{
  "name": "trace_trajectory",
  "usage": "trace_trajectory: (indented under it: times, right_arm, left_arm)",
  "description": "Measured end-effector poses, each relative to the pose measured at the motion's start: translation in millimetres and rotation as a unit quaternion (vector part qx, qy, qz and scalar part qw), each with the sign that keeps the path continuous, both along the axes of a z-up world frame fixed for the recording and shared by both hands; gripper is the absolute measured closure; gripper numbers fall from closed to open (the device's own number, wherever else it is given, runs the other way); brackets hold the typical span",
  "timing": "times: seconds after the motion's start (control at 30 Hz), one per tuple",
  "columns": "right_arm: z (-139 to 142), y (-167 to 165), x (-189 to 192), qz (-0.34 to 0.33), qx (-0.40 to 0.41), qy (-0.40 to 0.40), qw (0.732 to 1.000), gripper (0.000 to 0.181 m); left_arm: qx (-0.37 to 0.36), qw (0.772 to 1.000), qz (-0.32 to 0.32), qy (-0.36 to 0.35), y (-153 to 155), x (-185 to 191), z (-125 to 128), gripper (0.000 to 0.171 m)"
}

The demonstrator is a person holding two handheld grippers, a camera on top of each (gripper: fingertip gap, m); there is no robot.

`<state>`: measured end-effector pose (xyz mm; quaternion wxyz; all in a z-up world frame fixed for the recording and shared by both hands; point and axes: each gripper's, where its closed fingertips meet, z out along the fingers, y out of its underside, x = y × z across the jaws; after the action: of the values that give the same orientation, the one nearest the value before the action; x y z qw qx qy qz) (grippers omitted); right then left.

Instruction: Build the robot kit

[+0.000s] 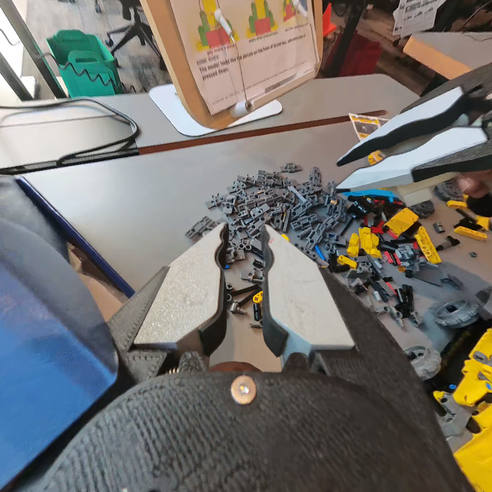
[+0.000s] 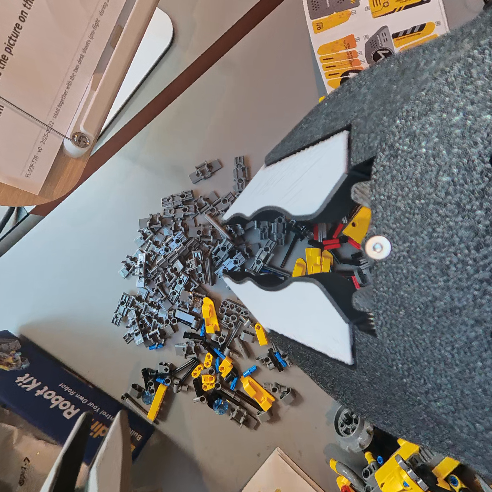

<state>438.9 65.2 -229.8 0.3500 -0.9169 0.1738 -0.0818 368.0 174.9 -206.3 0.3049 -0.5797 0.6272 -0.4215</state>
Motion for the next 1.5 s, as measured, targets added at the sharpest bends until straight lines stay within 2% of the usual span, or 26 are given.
trace_trajectory:
  times: [0.17, 0.43, 0.6, 0.7, 0.8, 0.9, 1.0, 1.07, 1.17, 1.27, 1.33, 1.5]
  right_arm:
    - [1, -2, -1, 0.003, 0.001, 0.009, 1.000, 0.149]
    - [-13, -2, -8, 0.020, -0.022, 0.027, 0.999, 0.151]
    - [-47, -14, -20, 0.047, -0.096, 0.067, 0.992, 0.152]
    - [-62, -17, -38, 0.075, -0.122, 0.115, 0.983, 0.158]
    - [-67, -19, -46, 0.084, -0.131, 0.139, 0.978, 0.166]
    - [-65, -21, -69, 0.125, -0.130, 0.192, 0.965, 0.170]
    - [-58, -19, -56, 0.100, -0.120, 0.166, 0.974, 0.168]
    - [-47, -8, -51, 0.097, -0.081, 0.150, 0.981, 0.165]
    - [-35, 11, -33, 0.092, -0.034, 0.073, 0.992, 0.166]
    - [-45, 15, -29, 0.113, -0.049, 0.029, 0.992, 0.177]
    - [-54, 14, -22, 0.110, -0.070, 0.005, 0.991, 0.178]
    - [-68, 15, -28, 0.127, -0.075, 0.032, 0.989, 0.178]
  left_arm:
    - [-0.002, 0.999, -0.009, 0.042, -9, 3, -24, 0.150]
    - [-0.006, 0.999, 0.001, 0.044, -5, 4, -27, 0.150]
    - [-0.010, 0.998, -0.019, 0.065, -16, 4, -39, 0.148]
    - [0.002, 0.996, -0.034, 0.080, -24, 4, -48, 0.148]
    - [0.013, 0.994, -0.045, 0.094, -31, 2, -55, 0.147]
    - [0.026, 0.994, -0.051, 0.097, -34, 2, -58, 0.146]
    - [0.032, 0.994, -0.049, 0.097, -34, 2, -59, 0.146]
    - [0.025, 0.993, -0.053, 0.098, -37, 2, -59, 0.146]
    - [0.030, 0.993, -0.057, 0.101, -40, 2, -60, 0.146]
    - [0.036, 0.993, -0.058, 0.100, -41, 1, -59, 0.146]
    - [0.033, 0.993, -0.060, 0.098, -42, 1, -59, 0.146]
    - [0.031, 0.993, -0.062, 0.099, -43, 0, -58, 0.146]
